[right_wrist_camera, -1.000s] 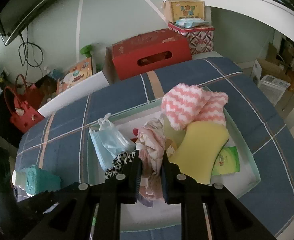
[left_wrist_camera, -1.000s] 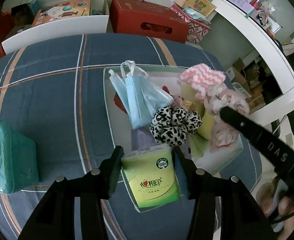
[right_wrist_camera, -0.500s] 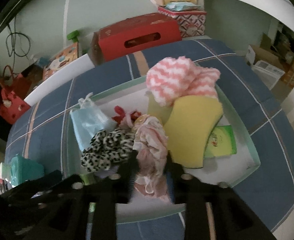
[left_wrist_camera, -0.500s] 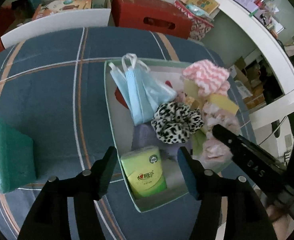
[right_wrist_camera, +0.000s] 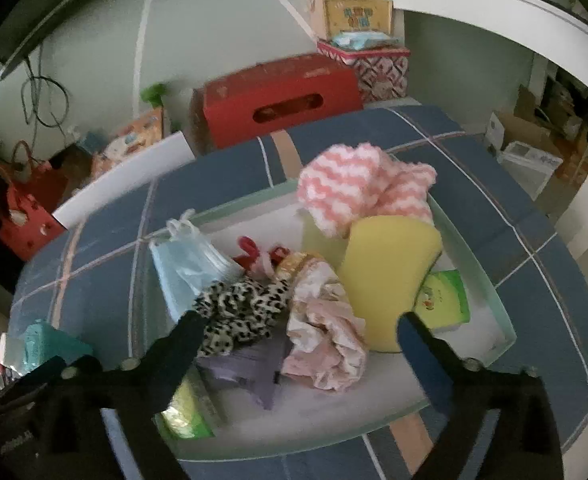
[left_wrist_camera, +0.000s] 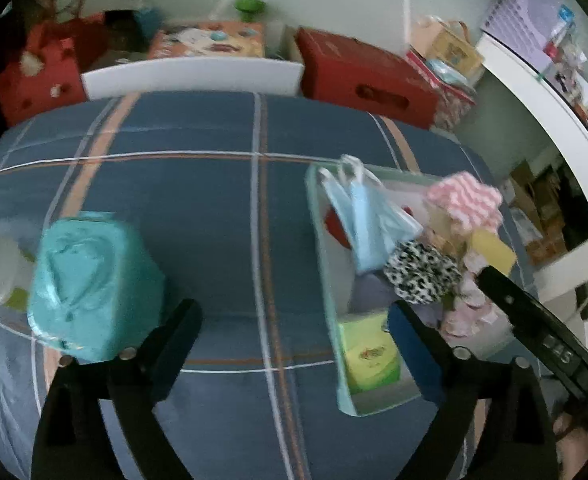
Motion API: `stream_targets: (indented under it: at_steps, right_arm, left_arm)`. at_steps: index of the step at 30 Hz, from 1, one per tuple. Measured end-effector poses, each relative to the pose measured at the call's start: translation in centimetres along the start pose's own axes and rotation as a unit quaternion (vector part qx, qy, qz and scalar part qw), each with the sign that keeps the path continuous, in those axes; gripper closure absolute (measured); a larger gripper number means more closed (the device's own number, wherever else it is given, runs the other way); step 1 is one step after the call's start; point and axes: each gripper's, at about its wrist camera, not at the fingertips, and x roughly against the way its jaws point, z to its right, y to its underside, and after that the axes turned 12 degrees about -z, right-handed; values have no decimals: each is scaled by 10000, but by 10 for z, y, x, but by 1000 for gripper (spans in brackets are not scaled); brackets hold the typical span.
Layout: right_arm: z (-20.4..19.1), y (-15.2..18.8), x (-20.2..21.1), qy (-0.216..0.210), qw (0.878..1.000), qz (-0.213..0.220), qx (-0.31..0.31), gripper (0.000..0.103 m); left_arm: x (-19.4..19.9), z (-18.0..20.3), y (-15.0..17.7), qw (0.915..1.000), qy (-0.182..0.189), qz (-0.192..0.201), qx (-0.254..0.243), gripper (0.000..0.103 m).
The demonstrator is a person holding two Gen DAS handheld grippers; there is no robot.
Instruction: Organize soft objects
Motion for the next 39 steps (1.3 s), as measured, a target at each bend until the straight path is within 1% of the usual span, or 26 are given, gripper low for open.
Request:
stream_targets:
  at_steps: [3,5,9,10,13,15,18,21,23,26,27,28,31,36,39]
  right_arm:
    - [-4,4,3,-32,9999,112,34,1]
    - [-6,7,5,-132,9998,140,42,1]
    - [-10,16,10,-247,9994,226,56,1]
    - [-11,19,12,-240,9994,253,79,1]
    - [-15,25,15,-145,9994,293,147,1]
    - [-16,27,16,-105,9994,282,166,1]
    - [-19,32,16,-18,9997,184,184,1]
    - [-22,36,14,89,9995,68,289,1]
    - [-26,39,12,144,9993,-1,358,1]
    - [-33,44,9,230,9985,-125,486,1]
    - [-35,45,8,255,9982,-159,523,1]
    - [-36,45,7,269,9980,-178,551,1]
    - [-42,47,5,293,9971,-221,660,1]
    - [-48,49,-2,324,9957,-365,782,1]
    - [-51,50,-5,316,9951,-428,839,1]
  left_arm:
    - [7,-9,4,9996,-222,127,92,7]
    - [12,-19,7,9991,-307,211,217,7]
    - [18,-29,14,9991,-135,221,333,7]
    - [20,-30,16,9991,-124,226,324,7]
    - [25,-31,22,9988,-267,266,298,7]
    - [29,-31,27,9988,-296,272,268,7]
    - [33,-32,34,9989,-255,288,275,7]
    - [35,-36,41,9984,-331,303,338,7]
    - [34,-39,45,9972,-552,262,427,7]
    - [33,-41,51,9893,-1307,246,607,7]
    - [32,-42,53,9872,-1452,229,615,7]
    - [31,-43,53,9866,-1503,189,611,7]
    - [27,-50,54,9876,-1418,28,673,7]
    - [24,-58,56,9861,-1473,-128,761,7]
    - [20,-62,55,9865,-1406,-222,808,7]
